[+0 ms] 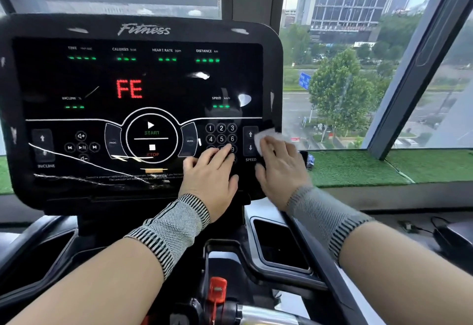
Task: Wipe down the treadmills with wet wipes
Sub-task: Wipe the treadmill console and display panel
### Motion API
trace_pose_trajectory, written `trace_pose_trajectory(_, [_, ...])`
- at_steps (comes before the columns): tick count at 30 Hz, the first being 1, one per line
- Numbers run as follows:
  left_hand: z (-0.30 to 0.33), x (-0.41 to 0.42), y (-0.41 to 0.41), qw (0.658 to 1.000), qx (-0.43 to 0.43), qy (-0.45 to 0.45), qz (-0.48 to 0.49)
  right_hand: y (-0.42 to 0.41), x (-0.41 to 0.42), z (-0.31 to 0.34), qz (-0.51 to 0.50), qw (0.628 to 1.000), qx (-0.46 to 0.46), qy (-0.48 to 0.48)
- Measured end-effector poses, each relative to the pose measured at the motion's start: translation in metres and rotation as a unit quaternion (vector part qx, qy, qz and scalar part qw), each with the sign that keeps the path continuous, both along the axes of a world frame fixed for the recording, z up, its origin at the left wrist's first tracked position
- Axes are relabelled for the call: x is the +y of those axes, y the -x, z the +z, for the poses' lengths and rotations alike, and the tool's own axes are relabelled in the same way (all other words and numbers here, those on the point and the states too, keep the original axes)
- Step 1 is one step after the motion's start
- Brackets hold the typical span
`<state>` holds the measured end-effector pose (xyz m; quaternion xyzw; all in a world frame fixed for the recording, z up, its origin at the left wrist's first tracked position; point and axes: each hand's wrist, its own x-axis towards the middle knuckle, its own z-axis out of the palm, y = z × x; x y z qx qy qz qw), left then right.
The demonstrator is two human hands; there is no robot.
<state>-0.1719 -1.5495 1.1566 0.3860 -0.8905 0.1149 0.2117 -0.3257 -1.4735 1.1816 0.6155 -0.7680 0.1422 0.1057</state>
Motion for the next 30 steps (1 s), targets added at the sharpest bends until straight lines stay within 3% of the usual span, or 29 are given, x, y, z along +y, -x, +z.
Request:
trace_pose_trajectory(3, [-0.002,-0.002,0.000,1.000,-0.001,0.004,0.002,-0.004,0.009,-0.013,0.032,0.999,0.027,-0.030])
trace_pose_trajectory(7, [-0.003,-0.001,-0.001,1.000,-0.008,0.003,0.006,0.004,-0.014,0.013,0.016,0.998,0.054,0.024])
trace_pose_trajectory(13, [0.000,-0.003,-0.004,1.000,-0.003,0.003,0.030,-0.005,0.007,-0.009,0.046,0.994,0.089,-0.041])
trace_pose_trajectory(17, [-0.003,-0.004,-0.003,1.000,0.000,0.009,0.030,-0.009,-0.016,0.010,0.016,0.998,0.063,-0.011])
trace_pose_trajectory(22, [-0.002,-0.005,-0.005,0.999,0.010,0.026,0.023,-0.023,-0.021,0.007,0.048,0.995,0.085,-0.018])
trace_pose_trajectory(27, [0.000,-0.009,-0.014,0.999,0.000,0.023,0.024,-0.028,-0.019,0.001,-0.046,0.999,-0.007,-0.008])
trace_pose_trajectory(30, [0.002,-0.012,-0.019,0.999,-0.004,0.018,0.029,-0.044,-0.030,0.002,0.010,0.999,0.038,-0.015])
